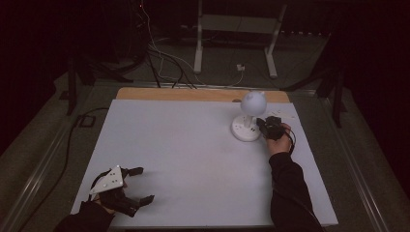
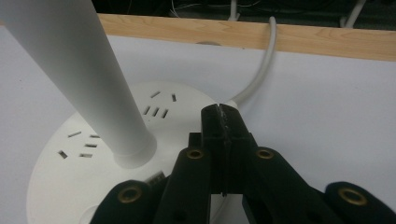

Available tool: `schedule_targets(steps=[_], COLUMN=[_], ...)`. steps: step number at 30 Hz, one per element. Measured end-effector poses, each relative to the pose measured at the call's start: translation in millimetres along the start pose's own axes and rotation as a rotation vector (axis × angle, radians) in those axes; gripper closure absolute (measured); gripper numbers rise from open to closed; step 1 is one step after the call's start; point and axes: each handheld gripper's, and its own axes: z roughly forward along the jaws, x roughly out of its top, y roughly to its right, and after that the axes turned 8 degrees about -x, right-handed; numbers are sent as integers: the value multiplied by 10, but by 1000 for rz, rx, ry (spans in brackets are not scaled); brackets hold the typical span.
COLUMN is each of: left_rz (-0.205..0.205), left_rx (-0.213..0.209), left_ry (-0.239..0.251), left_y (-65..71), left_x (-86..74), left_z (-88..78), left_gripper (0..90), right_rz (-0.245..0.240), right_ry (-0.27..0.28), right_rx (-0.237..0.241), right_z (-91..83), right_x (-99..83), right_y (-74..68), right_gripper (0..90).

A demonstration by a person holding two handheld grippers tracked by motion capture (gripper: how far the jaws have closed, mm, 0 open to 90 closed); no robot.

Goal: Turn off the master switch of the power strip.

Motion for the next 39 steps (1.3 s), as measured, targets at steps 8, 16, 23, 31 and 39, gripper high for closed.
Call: schedule_targets(steps=[8,16,23,31,39], left_rz=[0,0,1,3,5], left_rx=[0,-1,-2,-3,-3], left_ry=[-2,-3,-2,-3,-1], left_y=[3,3,3,4,8], left_x=[0,-1,0,0,-1], left_z=[3,2,1,4,-4], left_gripper=[2,2,2,2,2], right_rz=[-19,12,8,-30,-4], right_ry=[6,9,17,-1,2], right_rx=[-2,0,-9,-25,-16], right_z=[-5,-7,-10,-13,1], right_x=[-7,-20,-32,-6,-17], right_y=[-30,-24,-42,-99,-82], right_gripper=[900,900,900,900,900])
